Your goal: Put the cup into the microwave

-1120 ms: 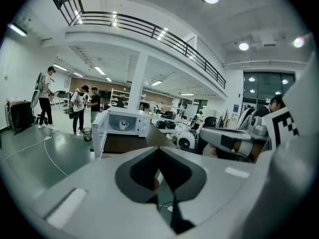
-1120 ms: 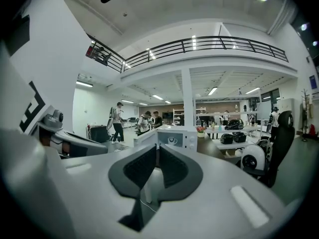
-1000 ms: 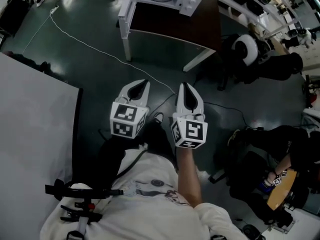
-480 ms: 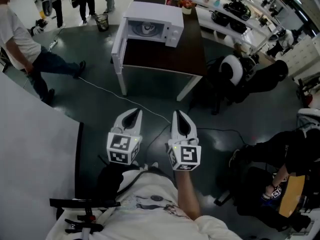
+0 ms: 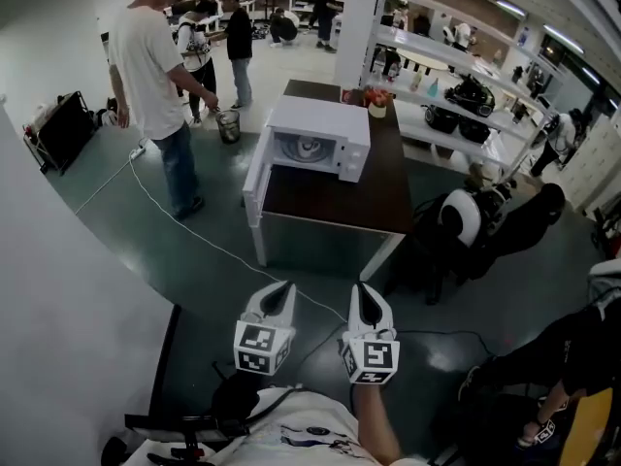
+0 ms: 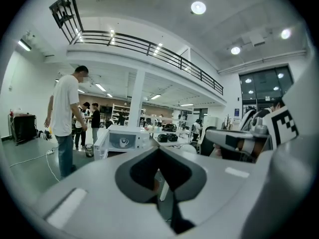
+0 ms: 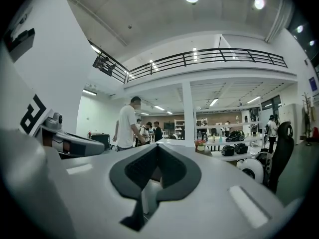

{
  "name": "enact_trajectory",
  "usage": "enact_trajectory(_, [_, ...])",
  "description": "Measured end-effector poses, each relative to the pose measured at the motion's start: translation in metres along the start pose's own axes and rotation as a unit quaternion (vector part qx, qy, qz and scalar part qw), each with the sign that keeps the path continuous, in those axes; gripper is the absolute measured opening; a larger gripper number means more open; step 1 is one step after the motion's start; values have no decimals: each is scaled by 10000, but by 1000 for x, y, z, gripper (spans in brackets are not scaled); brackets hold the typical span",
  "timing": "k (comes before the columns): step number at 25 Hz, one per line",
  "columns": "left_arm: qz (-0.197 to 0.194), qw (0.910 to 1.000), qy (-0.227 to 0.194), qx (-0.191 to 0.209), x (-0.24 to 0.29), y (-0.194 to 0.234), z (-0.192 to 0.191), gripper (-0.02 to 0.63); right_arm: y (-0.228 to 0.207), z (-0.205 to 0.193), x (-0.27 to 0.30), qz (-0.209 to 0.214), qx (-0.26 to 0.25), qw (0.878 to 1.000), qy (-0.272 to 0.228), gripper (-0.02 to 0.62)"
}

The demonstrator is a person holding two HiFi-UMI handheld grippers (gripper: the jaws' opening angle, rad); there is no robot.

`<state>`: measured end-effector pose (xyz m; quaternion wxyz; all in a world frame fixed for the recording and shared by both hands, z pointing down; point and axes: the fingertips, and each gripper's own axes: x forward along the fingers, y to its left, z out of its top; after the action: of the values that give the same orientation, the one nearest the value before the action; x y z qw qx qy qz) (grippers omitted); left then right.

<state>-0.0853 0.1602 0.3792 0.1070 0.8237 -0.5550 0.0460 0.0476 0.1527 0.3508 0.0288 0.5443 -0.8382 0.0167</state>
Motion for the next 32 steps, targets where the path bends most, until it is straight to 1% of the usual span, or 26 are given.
enact_trajectory(4, [117, 9999, -32, 42, 1, 3, 6, -2, 2, 2, 4, 134, -16, 9999, -42, 0])
enact_trajectory(8, [116, 9999, -11, 68, 5, 1, 6, -2, 1, 2, 7, 201, -18, 9998, -47, 0])
enact_trajectory(22, [-28, 9999, -48, 130, 17, -11, 12, -2, -15, 1, 4, 3, -49, 10000, 67, -2])
enact_trajectory(32, [-75, 9998, -23, 171, 18, -13, 11, -2, -14, -1, 1, 14, -58, 10000, 70, -2])
